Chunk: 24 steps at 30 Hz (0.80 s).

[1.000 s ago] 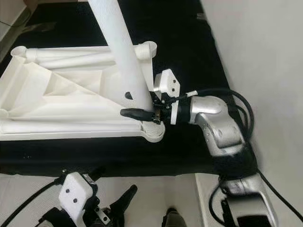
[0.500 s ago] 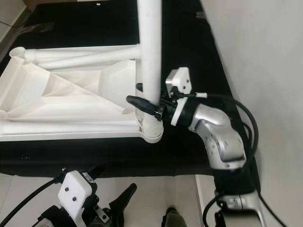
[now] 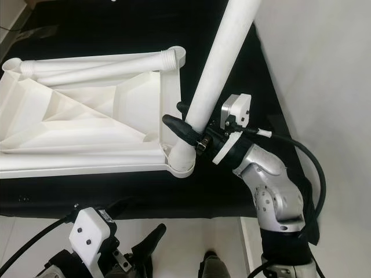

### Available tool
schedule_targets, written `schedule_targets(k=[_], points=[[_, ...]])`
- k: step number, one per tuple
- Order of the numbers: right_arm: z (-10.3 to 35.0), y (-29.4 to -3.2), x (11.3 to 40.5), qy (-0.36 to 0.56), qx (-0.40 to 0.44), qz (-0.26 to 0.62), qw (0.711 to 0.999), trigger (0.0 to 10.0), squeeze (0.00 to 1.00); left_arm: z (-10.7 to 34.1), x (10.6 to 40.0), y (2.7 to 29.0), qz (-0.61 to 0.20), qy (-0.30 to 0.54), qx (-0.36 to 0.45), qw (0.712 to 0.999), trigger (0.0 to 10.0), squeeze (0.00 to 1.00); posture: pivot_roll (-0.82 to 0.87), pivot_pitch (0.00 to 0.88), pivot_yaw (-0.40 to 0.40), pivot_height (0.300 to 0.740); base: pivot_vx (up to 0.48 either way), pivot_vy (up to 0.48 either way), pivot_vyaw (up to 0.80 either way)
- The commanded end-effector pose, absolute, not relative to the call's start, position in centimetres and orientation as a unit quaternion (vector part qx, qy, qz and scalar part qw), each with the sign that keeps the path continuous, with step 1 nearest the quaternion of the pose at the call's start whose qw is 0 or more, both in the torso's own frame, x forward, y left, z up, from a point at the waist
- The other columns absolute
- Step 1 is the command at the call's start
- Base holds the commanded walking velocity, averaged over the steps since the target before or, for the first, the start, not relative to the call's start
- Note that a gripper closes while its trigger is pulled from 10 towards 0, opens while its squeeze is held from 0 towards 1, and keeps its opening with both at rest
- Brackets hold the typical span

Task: Building children table

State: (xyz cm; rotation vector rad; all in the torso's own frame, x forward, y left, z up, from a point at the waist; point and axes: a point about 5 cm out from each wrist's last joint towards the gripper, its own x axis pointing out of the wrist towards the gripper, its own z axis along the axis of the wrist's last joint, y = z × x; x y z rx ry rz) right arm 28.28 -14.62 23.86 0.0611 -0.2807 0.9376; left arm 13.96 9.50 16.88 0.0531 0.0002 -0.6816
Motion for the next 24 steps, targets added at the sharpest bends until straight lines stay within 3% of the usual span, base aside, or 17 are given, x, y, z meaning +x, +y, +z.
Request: schedule_targets(k=[1,5,15,24], points=[[21.4,-14.8,28.2,-0.076,-0.003,0.439,0.895,10.0,0.0,16.2,13.8,9.8,-0.338,0.019,0.032,0.941,10.0,0.0,0.07,0.295,0.07,0.74,0.0,0.0,0.0],[21.7,-15.0,28.2,-0.086,-0.08,0.439,0.891,10.0,0.0,16.1,13.8,9.9,-0.338,0.02,0.033,0.94,10.0,0.0,0.07,0.293,0.073,0.74,0.0,0.0,0.0],[22.0,-14.8,27.9,-0.093,-0.122,0.463,0.873,10.0,0.0,16.1,13.7,9.8,-0.34,0.021,0.032,0.94,10.0,0.0,0.06,0.284,0.071,0.74,0.0,0.0,0.0],[21.1,-13.6,28.5,-0.034,-0.153,0.518,0.841,10.0,0.0,16.2,13.7,9.5,-0.341,0.019,0.031,0.939,10.0,0.0,0.06,0.281,0.056,0.74,0.0,0.0,0.0]])
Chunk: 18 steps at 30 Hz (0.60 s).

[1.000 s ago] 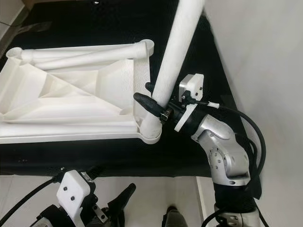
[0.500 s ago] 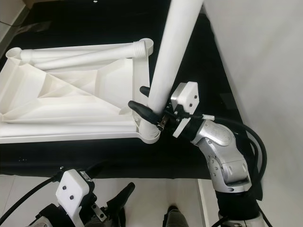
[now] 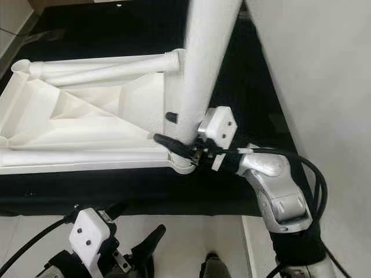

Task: Building children table

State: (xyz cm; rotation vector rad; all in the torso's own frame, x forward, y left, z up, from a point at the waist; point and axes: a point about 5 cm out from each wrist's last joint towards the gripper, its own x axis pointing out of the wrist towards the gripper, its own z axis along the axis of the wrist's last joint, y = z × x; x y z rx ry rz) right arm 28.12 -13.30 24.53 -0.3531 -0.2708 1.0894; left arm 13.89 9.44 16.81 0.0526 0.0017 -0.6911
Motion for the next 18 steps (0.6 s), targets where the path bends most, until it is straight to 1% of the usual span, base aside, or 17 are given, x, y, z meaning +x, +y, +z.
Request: schedule_targets(k=[1,2,5,6,8,11,12,13,15,16,18], points=[[21.4,-13.5,29.0,-0.027,-0.154,0.526,0.836,10.0,0.0,16.2,13.6,9.5,-0.341,0.019,0.031,0.94,10.0,0.0,0.06,0.281,0.051,0.74,0.0,0.0,0.0],[21.4,-13.5,29.0,-0.027,-0.154,0.526,0.836,10.0,0.0,16.2,13.6,9.5,-0.341,0.019,0.031,0.94,10.0,0.0,0.06,0.281,0.051,0.74,0.0,0.0,0.0],[22.3,-13.2,30.6,-0.003,-0.138,0.538,0.832,10.0,0.0,16.2,13.6,9.4,-0.339,0.018,0.03,0.94,10.0,0.0,0.07,0.286,0.046,0.74,0.0,0.0,0.0],[22.3,-13.2,30.6,-0.003,-0.138,0.538,0.832,10.0,0.0,16.2,13.6,9.4,-0.339,0.018,0.03,0.94,10.0,0.0,0.07,0.286,0.046,0.74,0.0,0.0,0.0],[23.0,-13.2,31.4,-0.003,-0.124,0.555,0.823,10.0,0.0,16.3,13.6,9.4,-0.338,0.018,0.029,0.941,10.0,0.0,0.07,0.286,0.046,0.74,0.0,0.0,0.0],[23.4,-13.3,31.6,-0.01,-0.113,0.568,0.815,10.0,0.0,16.3,13.6,9.4,-0.338,0.018,0.029,0.941,10.0,0.0,0.07,0.293,0.041,0.74,0.0,0.0,0.0],[23.7,-13.4,31.8,-0.02,-0.101,0.583,0.806,10.0,0.0,16.3,13.6,9.4,-0.337,0.017,0.028,0.941,10.0,0.0,0.07,0.296,0.038,0.74,0.0,0.0,0.0],[23.7,-13.5,31.6,-0.031,-0.084,0.616,0.783,10.0,0.0,16.4,13.5,9.4,-0.337,0.017,0.027,0.941,10.0,0.0,0.07,0.302,0.04,0.74,0.0,0.0,0.0],[23.7,-13.5,31.6,-0.031,-0.084,0.616,0.783,10.0,0.0,16.4,13.5,9.4,-0.337,0.017,0.027,0.941,10.0,0.0,0.07,0.302,0.04,0.74,0.0,0.0,0.0],[23.7,-13.2,31.5,-0.036,-0.071,0.635,0.768,10.0,0.0,16.4,13.4,9.4,-0.336,0.018,0.027,0.941,10.0,0.0,0.08,0.311,0.041,0.74,0.0,0.0,0.0],[23.7,-13.1,31.6,-0.039,-0.063,0.637,0.767,10.0,0.0,16.4,13.3,9.4,-0.336,0.018,0.027,0.941,10.0,0.0,0.08,0.311,0.041,0.74,0.0,0.0,0.0]])
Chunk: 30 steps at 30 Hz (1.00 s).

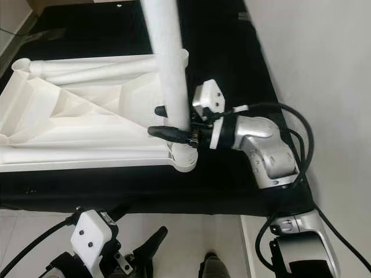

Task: Building children table

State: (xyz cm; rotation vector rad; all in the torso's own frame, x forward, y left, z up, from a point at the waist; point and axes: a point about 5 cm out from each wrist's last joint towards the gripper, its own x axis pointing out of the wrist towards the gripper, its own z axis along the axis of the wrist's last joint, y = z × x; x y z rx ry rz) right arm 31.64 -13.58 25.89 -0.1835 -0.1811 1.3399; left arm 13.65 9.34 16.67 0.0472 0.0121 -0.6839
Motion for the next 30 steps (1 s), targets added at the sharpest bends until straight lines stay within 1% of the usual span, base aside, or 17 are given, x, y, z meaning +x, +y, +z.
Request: schedule_targets(k=[1,9,14,15,18,20,30], points=[[23.7,-12.9,31.6,-0.042,-0.057,0.637,0.768,10.0,0.0,16.4,13.3,9.4,-0.336,0.019,0.027,0.941,10.0,0.0,0.09,0.313,0.04,0.74,0.0,0.0,0.0],[23.1,-12.7,31.6,-0.043,-0.036,0.627,0.777,10.0,0.0,16.4,13.2,9.5,-0.335,0.02,0.028,0.942,10.0,0.0,0.09,0.32,0.047,0.74,0.0,0.0,0.0],[22.6,-12.6,31.5,-0.048,-0.048,0.62,0.782,10.0,0.0,16.4,13.2,9.5,-0.337,0.021,0.029,0.941,10.0,0.0,0.09,0.318,0.05,0.74,0.0,0.0,0.0],[22.4,-12.6,31.4,-0.054,-0.062,0.608,0.789,10.0,0.0,16.4,13.2,9.5,-0.337,0.021,0.03,0.941,10.0,0.0,0.09,0.316,0.05,0.74,0.0,0.0,0.0],[22.4,-12.6,31.4,-0.059,-0.073,0.601,0.794,10.0,0.0,16.5,13.2,9.5,-0.337,0.02,0.03,0.941,10.0,0.0,0.09,0.316,0.05,0.74,0.0,0.0,0.0],[22.1,-12.5,30.8,-0.058,-0.088,0.595,0.796,10.0,0.0,16.5,13.3,9.5,-0.336,0.02,0.03,0.941,10.0,0.0,0.09,0.316,0.053,0.74,0.0,0.0,0.0],[21.6,-12.4,30.7,-0.045,-0.096,0.586,0.804,10.0,0.0,16.5,13.4,9.5,-0.338,0.019,0.03,0.941,10.0,0.0,0.08,0.313,0.052,0.74,0.0,0.0,0.0]])
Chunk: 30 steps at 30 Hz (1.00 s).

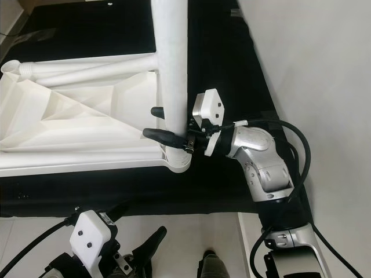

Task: Building children table

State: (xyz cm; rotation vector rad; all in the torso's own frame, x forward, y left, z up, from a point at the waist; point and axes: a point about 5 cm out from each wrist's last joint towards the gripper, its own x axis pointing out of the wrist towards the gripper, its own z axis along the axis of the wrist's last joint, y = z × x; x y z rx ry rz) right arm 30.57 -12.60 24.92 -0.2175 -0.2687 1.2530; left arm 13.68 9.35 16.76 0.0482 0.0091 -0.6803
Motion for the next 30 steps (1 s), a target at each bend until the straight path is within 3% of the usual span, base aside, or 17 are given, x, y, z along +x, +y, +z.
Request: schedule_targets(k=[1,9,11,13,14,15,16,20,30], points=[[21.6,-12.5,30.7,-0.045,-0.098,0.583,0.806,10.0,0.0,16.5,13.4,9.5,-0.337,0.019,0.03,0.941,10.0,0.0,0.08,0.313,0.051,0.74,0.0,0.0,0.0],[21.5,-12.5,30.6,-0.04,-0.099,0.576,0.81,10.0,0.0,16.5,13.5,9.6,-0.336,0.018,0.03,0.941,10.0,0.0,0.08,0.314,0.051,0.74,0.0,0.0,0.0],[21.1,-12.6,30.7,-0.021,-0.089,0.55,0.83,10.0,0.0,16.5,13.5,9.6,-0.337,0.018,0.031,0.941,10.0,0.0,0.09,0.311,0.046,0.74,0.0,0.0,0.0],[21.1,-12.6,30.7,-0.021,-0.089,0.55,0.83,10.0,0.0,16.5,13.5,9.6,-0.337,0.018,0.031,0.941,10.0,0.0,0.09,0.311,0.046,0.74,0.0,0.0,0.0],[19.3,-13.0,30.8,0.033,-0.097,0.311,0.945,10.0,0.0,16.4,13.4,9.7,-0.335,0.02,0.032,0.941,10.0,0.0,0.08,0.312,0.027,0.74,0.0,0.0,0.0],[19.3,-13.0,30.8,0.033,-0.097,0.311,0.945,10.0,0.0,16.4,13.4,9.7,-0.335,0.02,0.032,0.941,10.0,0.0,0.08,0.312,0.027,0.74,0.0,0.0,0.0],[18.7,-13.1,29.5,0.046,-0.09,0.223,0.97,10.0,0.0,16.4,13.4,9.7,-0.333,0.02,0.032,0.942,10.0,0.0,0.08,0.317,0.04,0.74,0.0,0.0,0.0],[18.1,-12.6,27.9,0.061,-0.065,0.171,0.981,10.0,0.0,16.4,13.6,9.8,-0.331,0.02,0.032,0.943,10.0,0.0,0.07,0.305,0.054,0.74,0.0,0.0,0.0],[18.0,-12.4,28.6,0.017,-0.03,0.156,0.987,10.0,0.0,16.1,14.4,10.9,-0.312,0.019,0.044,0.949,10.0,0.0,0.07,0.241,0.068,0.74,0.0,0.0,0.0]])
